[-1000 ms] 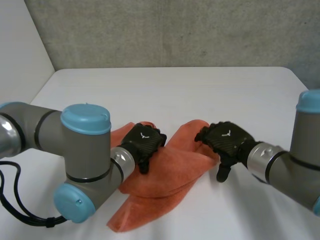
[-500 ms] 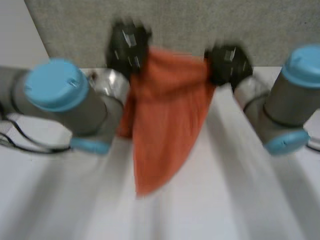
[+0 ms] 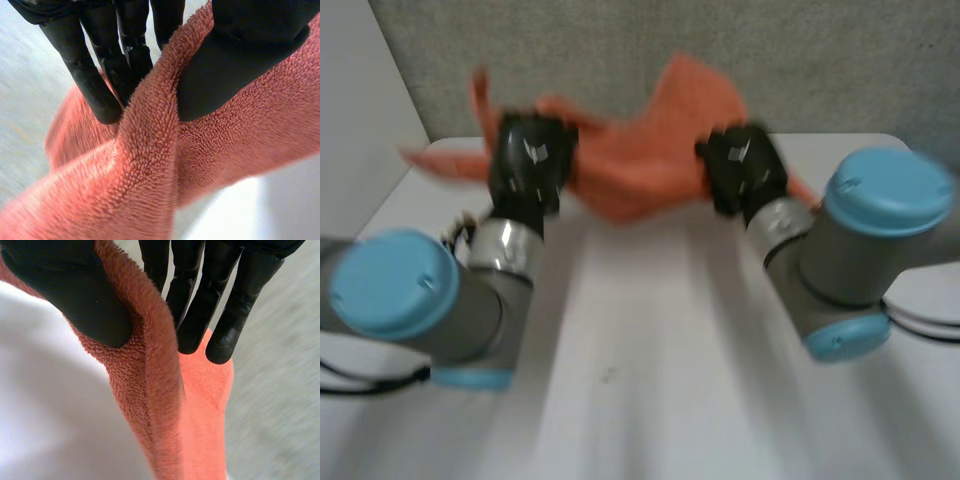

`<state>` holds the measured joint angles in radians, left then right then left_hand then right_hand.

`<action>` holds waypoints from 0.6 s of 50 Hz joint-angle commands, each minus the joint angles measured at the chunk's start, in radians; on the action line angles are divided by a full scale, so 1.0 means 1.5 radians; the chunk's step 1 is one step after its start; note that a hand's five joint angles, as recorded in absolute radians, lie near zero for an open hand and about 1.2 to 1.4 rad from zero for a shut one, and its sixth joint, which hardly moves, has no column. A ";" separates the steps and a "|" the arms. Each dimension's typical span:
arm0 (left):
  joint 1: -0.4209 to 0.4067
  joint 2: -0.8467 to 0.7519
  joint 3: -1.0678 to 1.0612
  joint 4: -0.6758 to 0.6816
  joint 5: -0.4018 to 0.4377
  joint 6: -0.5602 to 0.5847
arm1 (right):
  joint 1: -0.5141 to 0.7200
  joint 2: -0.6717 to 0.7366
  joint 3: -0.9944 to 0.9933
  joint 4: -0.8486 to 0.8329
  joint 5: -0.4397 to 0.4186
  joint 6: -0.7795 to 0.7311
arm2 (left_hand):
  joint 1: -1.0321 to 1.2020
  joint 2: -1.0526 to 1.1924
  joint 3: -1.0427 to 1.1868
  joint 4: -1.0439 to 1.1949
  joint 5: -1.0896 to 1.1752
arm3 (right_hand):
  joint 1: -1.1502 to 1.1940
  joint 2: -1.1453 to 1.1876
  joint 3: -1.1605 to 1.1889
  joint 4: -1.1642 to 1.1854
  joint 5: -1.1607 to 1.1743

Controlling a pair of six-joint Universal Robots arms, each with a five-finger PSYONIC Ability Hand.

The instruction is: Fold the laundry

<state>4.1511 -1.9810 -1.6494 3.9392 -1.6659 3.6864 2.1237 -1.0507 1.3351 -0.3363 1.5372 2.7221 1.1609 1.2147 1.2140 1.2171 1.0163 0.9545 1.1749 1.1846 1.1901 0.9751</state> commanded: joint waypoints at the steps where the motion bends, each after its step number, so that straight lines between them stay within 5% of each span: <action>1: -0.024 -0.062 -0.063 -0.108 -0.051 -0.015 | 0.013 0.110 0.009 0.121 0.007 -0.050 | 0.142 0.106 0.106 0.104 0.122 | 0.294 0.148 0.141 0.137 0.164; 6: -0.029 -0.050 -0.067 -0.231 -0.080 -0.063 | 0.011 0.095 0.032 0.164 0.004 -0.039 | -0.084 -0.119 -0.119 -0.121 -0.104 | 0.294 0.148 0.141 0.137 0.164; 8: -0.030 -0.019 -0.067 -0.298 -0.076 -0.093 | 0.010 0.079 0.039 0.161 0.004 -0.039 | -0.368 -0.404 -0.403 -0.405 -0.388 | 0.294 0.148 0.141 0.137 0.164; 13: -0.028 0.026 -0.063 -0.353 -0.073 -0.116 | 0.009 0.047 0.045 0.156 0.004 -0.030 | -0.649 -0.685 -0.684 -0.686 -0.669 | 0.294 0.148 0.141 0.137 0.164; 26: 0.008 0.107 -0.095 -0.402 -0.063 -0.126 | 0.008 0.068 0.018 0.157 0.011 0.075 | -0.614 -0.650 -0.649 -0.651 -0.634 | 0.294 0.148 0.141 0.137 0.164; 30: 0.035 0.142 -0.114 -0.434 -0.052 -0.176 | 0.008 0.084 0.004 0.159 0.020 0.079 | -0.499 -0.535 -0.535 -0.537 -0.519 | 0.294 0.148 0.141 0.137 0.164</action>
<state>4.1532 -1.8338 -1.7807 3.3452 -1.7649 3.4972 2.1351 -0.9586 1.3676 -0.1015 1.5526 2.8260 0.2037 0.2004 0.2017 0.2009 0.0346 0.9545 1.1750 1.1846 1.1901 0.9787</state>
